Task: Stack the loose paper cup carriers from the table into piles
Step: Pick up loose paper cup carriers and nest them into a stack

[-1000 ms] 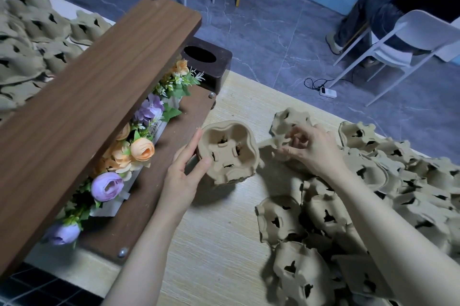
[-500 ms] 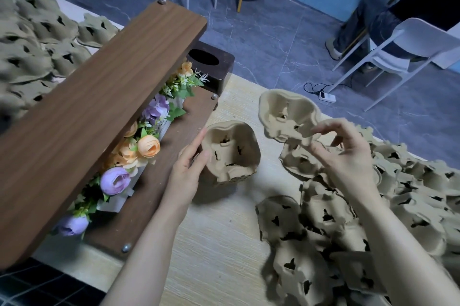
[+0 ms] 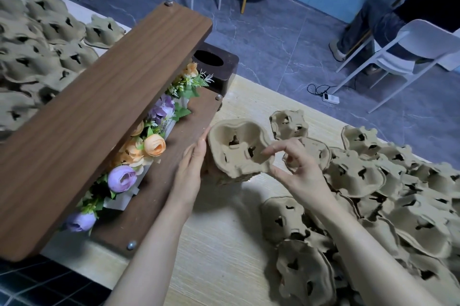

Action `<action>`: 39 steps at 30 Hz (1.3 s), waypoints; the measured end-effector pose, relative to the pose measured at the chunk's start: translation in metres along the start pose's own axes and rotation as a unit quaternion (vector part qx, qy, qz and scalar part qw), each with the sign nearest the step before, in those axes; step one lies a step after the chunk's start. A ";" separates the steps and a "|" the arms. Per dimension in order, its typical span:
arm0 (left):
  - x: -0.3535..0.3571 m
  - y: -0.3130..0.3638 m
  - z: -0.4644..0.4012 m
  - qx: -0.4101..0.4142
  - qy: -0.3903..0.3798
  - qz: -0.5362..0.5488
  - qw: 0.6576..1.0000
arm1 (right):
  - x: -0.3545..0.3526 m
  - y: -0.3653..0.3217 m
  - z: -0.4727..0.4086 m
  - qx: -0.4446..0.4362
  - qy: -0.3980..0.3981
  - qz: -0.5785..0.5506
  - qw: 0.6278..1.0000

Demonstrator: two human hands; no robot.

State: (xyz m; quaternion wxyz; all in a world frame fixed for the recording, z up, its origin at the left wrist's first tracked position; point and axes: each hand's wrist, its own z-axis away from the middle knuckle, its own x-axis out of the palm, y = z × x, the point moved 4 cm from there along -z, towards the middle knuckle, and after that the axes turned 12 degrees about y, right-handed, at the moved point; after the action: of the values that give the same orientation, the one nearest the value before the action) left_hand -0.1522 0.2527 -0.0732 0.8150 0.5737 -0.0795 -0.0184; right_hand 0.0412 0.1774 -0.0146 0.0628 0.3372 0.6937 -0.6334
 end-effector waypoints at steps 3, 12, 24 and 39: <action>0.000 0.000 -0.001 0.002 -0.001 -0.010 1.000 | -0.003 0.003 0.002 -0.004 0.004 0.002 1.000; 0.000 0.001 -0.002 0.001 0.002 -0.015 1.000 | 0.003 0.008 -0.001 -0.018 0.049 0.047 0.998; 0.000 0.005 -0.013 0.022 0.001 -0.028 0.999 | 0.018 0.012 0.023 0.034 0.015 0.095 0.995; 0.002 -0.011 -0.024 0.005 0.003 -0.013 1.000 | 0.070 -0.001 0.065 0.315 -0.013 -0.171 0.934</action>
State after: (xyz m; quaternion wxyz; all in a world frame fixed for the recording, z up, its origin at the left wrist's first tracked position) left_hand -0.1464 0.2707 -0.0910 0.8119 0.5790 -0.0700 -0.0272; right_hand -0.0355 0.1451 -0.0619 -0.1467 0.2081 0.5047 -0.8249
